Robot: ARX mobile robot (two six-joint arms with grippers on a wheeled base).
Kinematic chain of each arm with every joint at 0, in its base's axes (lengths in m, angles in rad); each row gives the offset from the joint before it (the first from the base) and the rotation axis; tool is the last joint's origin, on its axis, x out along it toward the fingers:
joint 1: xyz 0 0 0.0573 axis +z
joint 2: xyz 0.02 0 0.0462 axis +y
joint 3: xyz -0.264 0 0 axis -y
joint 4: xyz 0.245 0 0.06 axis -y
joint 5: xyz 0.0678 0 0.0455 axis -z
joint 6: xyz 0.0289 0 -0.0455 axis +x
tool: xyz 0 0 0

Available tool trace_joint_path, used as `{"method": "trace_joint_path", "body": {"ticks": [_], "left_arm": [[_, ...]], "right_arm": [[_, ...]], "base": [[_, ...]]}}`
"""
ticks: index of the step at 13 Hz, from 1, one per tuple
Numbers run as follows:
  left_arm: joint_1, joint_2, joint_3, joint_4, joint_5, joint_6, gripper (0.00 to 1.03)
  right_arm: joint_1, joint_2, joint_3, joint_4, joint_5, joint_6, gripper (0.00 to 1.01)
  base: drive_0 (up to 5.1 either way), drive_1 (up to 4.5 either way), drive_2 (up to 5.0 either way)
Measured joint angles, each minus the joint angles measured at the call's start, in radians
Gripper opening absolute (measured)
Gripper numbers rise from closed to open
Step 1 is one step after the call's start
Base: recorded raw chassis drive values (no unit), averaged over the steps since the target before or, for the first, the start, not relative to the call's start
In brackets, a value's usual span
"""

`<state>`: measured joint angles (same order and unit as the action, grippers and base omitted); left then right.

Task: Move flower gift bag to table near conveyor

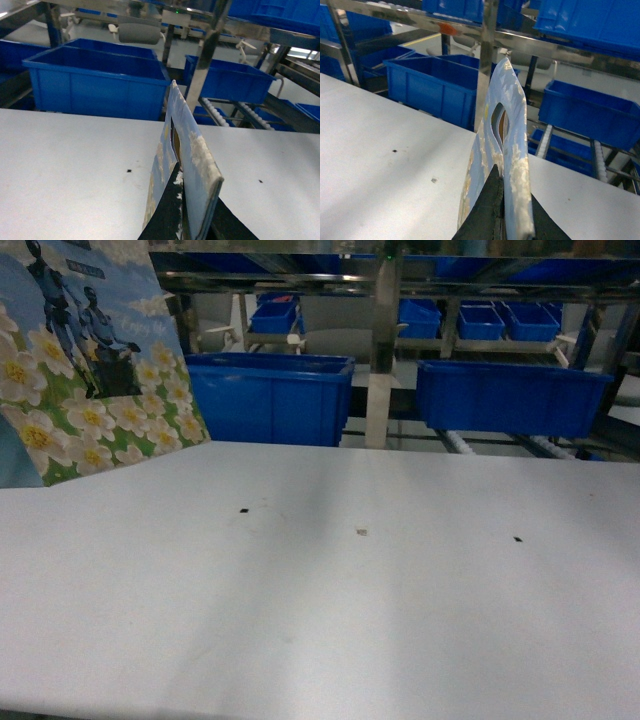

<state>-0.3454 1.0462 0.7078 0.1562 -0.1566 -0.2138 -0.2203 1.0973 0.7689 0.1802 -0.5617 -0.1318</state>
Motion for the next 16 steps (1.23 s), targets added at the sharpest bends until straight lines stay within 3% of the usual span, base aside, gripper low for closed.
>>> {"method": "trace_joint_path", "body": {"ticks": [3, 7, 8, 9, 10, 12, 14, 16], "left_arm": [[-0.009, -0.005, 0.0, 0.002, 0.011, 0.0, 0.02], [-0.003, 0.005, 0.0, 0.006, 0.003, 0.0, 0.02], [-0.005, 0.005, 0.0, 0.001, 0.004, 0.0, 0.02], [-0.007, 0.004, 0.0, 0.002, 0.008, 0.0, 0.02], [-0.007, 0.004, 0.0, 0.002, 0.008, 0.0, 0.02], [-0.007, 0.004, 0.0, 0.002, 0.007, 0.0, 0.02], [-0.007, 0.004, 0.0, 0.002, 0.007, 0.0, 0.02], [-0.007, 0.004, 0.0, 0.002, 0.008, 0.0, 0.02]], "right_arm": [[-0.003, 0.0, 0.0, -0.002, 0.001, 0.0, 0.02], [-0.002, 0.012, 0.0, -0.001, 0.006, 0.0, 0.02], [0.011, 0.04, 0.004, 0.128, 0.015, 0.017, 0.02], [0.026, 0.114, 0.032, 0.33, 0.064, 0.084, 0.02], [0.03, 0.163, 0.032, 0.435, 0.096, 0.122, 0.02], [0.028, 0.258, 0.008, 0.57, 0.117, 0.163, 0.02], [0.03, 0.367, -0.075, 0.692, 0.128, 0.165, 0.02], [0.015, 0.5, -0.141, 0.829, 0.12, 0.131, 0.02]], "base": [[0.0, 2.89, -2.8], [0.0, 0.0, 0.0], [0.0, 0.0, 0.0], [0.0, 0.0, 0.0], [0.0, 0.0, 0.0], [0.0, 0.0, 0.0], [0.0, 0.0, 0.0], [0.0, 0.0, 0.0]]}}
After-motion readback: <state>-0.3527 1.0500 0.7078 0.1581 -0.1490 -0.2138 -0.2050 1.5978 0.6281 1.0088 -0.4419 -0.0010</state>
